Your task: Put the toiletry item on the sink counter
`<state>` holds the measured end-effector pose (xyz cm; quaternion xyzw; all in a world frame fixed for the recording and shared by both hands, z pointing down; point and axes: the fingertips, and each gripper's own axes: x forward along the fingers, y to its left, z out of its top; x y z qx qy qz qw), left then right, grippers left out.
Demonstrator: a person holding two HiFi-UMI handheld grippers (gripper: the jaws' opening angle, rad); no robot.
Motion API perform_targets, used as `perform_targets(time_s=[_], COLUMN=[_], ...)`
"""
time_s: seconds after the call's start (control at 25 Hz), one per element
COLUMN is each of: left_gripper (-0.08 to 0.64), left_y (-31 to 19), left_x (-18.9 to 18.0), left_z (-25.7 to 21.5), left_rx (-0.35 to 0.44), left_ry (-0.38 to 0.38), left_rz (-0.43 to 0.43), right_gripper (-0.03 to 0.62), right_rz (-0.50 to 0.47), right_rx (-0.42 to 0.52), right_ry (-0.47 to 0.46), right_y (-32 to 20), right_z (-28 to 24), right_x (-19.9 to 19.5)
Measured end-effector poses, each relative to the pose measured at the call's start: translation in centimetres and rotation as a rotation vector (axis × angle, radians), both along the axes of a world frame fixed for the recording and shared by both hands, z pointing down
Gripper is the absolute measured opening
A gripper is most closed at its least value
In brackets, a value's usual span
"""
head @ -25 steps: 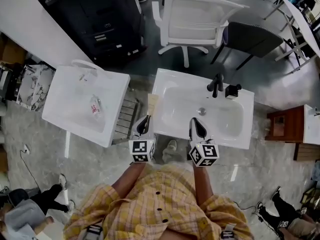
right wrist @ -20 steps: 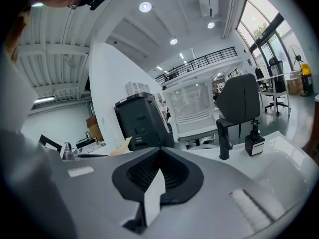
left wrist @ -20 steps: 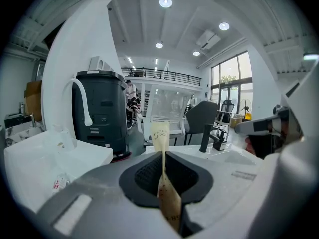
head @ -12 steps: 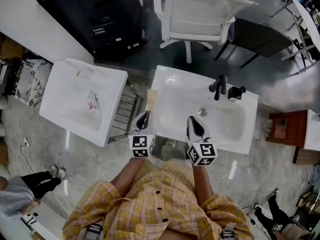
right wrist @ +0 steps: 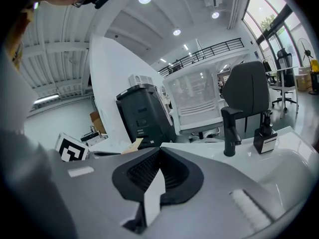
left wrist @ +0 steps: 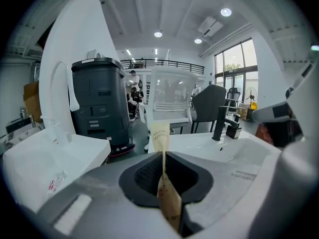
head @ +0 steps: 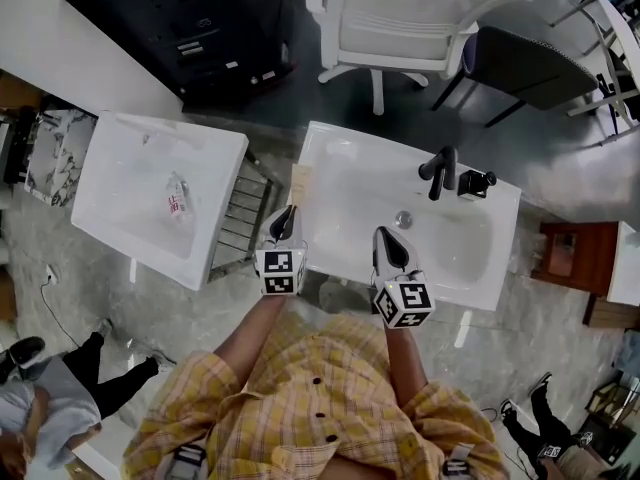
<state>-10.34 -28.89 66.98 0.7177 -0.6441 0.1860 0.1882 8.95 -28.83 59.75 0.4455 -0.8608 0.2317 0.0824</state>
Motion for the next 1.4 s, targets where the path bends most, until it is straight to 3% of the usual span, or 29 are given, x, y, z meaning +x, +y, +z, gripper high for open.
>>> perform_targets(time_s=[0.44,1.08,1.4], left_gripper=[0.020,0.020,0.037], left_y=[-2.6,-3.6,-4.0], left_x=[0.7,1.3,1.3], left_z=[5.0,10.6,11.3], left_rx=[-0.097,-0.226,-0.226], left_ry=[-0.037,-0.030,-0.043], left_rz=[0.021,0.006,0.001], right_gripper=[0.002,0.002,0.002], right_rz=[-0.012,-0.002,-0.004], right_rx=[-0.019,-0.039,-0.041], right_ry=[0.009,0.012,0.008], right_y=[-1.3,-2.0,-1.9], right_z=[1.1,2.0,2.2], right_x=[0.4,2.0,2.1])
